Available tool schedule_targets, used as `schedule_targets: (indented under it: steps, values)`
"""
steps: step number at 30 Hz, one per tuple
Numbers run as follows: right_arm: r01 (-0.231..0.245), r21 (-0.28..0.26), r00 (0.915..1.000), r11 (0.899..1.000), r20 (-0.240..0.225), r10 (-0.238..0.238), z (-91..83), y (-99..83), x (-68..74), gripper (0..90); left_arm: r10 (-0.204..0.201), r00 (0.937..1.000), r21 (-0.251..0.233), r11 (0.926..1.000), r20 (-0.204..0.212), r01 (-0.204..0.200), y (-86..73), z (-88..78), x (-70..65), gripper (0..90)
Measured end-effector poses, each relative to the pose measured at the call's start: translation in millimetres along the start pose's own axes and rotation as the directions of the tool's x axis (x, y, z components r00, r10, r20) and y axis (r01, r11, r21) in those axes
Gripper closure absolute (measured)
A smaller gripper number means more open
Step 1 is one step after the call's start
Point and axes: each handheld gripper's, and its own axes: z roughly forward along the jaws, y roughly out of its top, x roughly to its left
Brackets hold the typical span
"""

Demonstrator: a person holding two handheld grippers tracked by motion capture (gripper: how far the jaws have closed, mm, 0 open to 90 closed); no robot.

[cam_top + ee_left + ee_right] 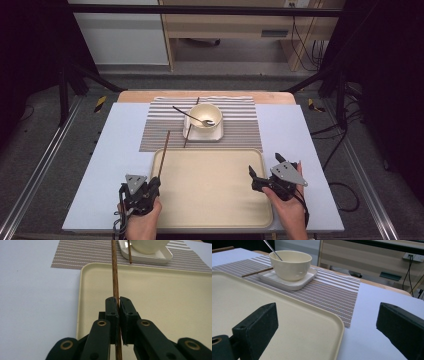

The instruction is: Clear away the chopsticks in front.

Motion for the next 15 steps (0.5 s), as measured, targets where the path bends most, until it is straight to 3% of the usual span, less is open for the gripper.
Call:
schedule_targets:
  steps: [15]
  values:
    - [-0.004,0.003,1.0000,1.000,0.003,0.004,0.1,-0.8,-2.3,4.1,-0.022,0.9997,0.004,0.9997,0.012,0.022,-14.0,-8.0,0.2,85.5]
